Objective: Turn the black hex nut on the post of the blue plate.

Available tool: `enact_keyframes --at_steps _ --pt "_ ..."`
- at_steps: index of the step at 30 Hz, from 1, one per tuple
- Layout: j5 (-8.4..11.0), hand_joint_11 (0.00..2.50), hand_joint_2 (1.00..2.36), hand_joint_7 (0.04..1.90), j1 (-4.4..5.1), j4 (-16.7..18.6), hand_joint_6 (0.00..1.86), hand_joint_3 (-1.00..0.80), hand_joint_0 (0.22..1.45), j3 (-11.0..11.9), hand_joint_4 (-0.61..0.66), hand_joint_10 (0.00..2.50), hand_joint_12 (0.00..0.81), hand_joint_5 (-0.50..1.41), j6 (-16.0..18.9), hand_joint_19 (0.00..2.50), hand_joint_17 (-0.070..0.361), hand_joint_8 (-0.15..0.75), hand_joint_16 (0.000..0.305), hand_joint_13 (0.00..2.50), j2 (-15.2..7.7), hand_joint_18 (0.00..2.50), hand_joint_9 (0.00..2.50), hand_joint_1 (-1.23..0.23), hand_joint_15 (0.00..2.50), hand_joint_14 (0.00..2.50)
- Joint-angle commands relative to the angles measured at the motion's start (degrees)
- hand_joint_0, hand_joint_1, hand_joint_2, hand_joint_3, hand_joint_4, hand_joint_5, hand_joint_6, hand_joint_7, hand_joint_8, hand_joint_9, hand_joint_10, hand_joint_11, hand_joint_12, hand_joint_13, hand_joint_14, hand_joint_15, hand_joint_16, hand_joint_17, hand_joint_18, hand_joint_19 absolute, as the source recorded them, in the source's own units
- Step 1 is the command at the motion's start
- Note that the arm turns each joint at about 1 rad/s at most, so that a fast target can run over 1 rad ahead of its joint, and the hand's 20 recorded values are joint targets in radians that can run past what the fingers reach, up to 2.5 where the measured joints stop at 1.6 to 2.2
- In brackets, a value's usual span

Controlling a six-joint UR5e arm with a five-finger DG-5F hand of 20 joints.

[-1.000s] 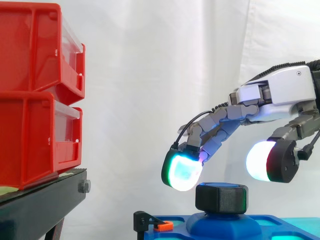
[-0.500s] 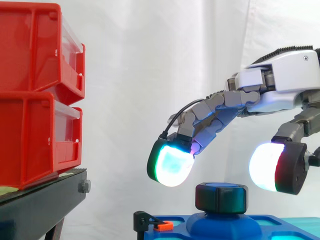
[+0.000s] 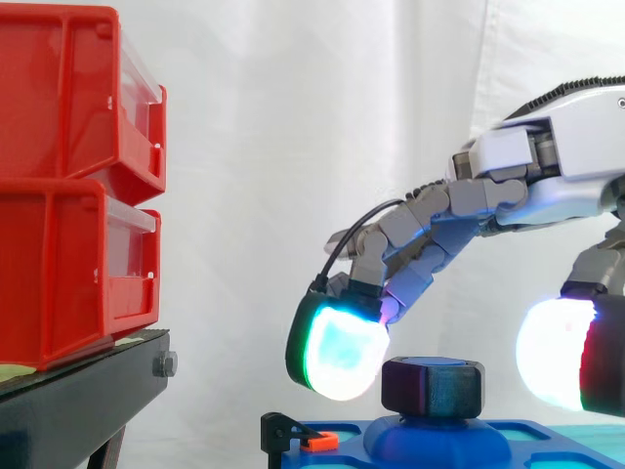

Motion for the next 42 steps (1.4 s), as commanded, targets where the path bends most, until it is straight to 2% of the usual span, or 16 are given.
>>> enact_keyframes --at_steps 1,10,19,31,35,42 --pt "0.01 0.00 1.00 0.75 0.03 -0.93 0.50 -0.50 0.42 -0.42 0.25 0.00 0.361 -0.16 0.01 0.01 0.108 0.275 0.048 0.18 0.00 0.00 0.48 -0.56 0.00 0.00" --pt "-0.25 0.00 1.00 0.75 -0.68 -0.49 0.50 -0.50 0.43 -0.59 0.25 0.00 0.359 -0.16 -0.60 0.01 0.106 0.271 0.047 0.18 0.00 0.00 0.48 -0.54 0.00 0.00" --pt "-0.42 0.00 1.00 0.75 -2.26 -0.05 0.50 -0.50 0.44 -0.59 0.24 0.00 0.357 -0.16 -1.66 0.00 0.105 0.272 0.047 0.18 0.00 0.00 0.49 -0.53 0.00 0.00" --pt "-2.01 0.00 1.00 0.75 -4.37 -0.05 0.50 -0.50 0.44 -0.68 0.24 0.00 0.355 -0.16 -2.97 0.00 0.104 0.272 0.046 0.18 0.00 0.00 0.49 -0.53 0.00 0.00" --pt "-3.32 0.00 1.00 0.75 -5.42 -0.32 0.50 -0.50 0.44 -0.68 0.24 0.00 0.355 -0.16 -3.33 0.00 0.104 0.271 0.046 0.18 0.00 0.00 0.49 -0.53 0.00 0.00" --pt "-4.73 0.00 1.00 0.75 -6.74 -0.32 0.50 -0.50 0.44 -0.68 0.24 0.00 0.353 -0.16 -3.41 0.00 0.103 0.271 0.046 0.19 0.00 0.00 0.49 -0.53 0.00 0.00"
